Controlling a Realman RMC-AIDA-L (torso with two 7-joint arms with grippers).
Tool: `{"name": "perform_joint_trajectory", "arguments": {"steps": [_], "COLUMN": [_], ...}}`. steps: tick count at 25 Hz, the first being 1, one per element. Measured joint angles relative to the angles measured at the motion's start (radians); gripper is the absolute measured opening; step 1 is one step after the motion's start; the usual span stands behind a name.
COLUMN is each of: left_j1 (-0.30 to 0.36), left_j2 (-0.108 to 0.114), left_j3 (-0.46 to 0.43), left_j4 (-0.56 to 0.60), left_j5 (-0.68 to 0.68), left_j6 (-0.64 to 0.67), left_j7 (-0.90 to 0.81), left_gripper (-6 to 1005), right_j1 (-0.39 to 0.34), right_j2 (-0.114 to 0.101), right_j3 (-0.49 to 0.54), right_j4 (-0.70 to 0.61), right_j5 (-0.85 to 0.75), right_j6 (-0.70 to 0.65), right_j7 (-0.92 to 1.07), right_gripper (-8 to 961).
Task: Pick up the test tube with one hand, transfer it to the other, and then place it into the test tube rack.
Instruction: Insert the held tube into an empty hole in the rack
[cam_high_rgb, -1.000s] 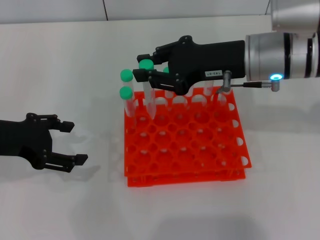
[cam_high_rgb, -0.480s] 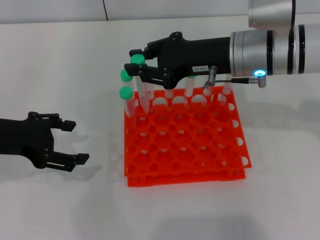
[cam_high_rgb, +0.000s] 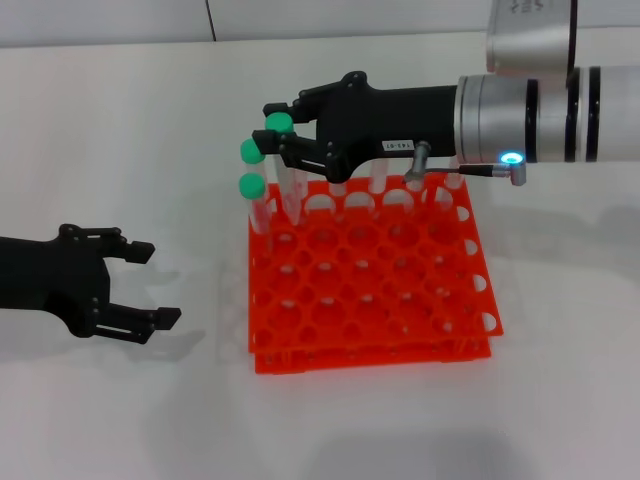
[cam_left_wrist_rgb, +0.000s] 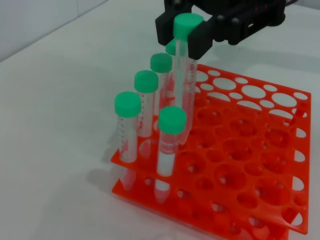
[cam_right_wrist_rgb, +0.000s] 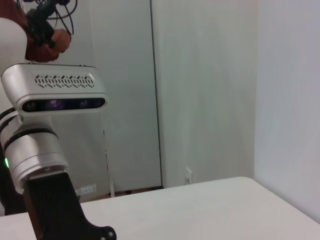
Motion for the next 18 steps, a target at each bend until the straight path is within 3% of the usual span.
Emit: {"name": "perform_joint_trajectory", "arguments": {"steps": [18], "left_j1": [-0.001], "left_j2": [0.0], "left_j3": [0.009], "left_j4": [-0.016], "left_j5": [0.0], "left_j6": [-0.014], "left_j7": [0.0], "left_gripper": [893], "right_j1": [-0.001], "right_j2": [0.0], "right_j3": [-0.01], "right_j4": [0.051], "right_j5": [0.043], "right_j6": [0.008], "right_j7": [-0.052], "right_gripper": [290]}}
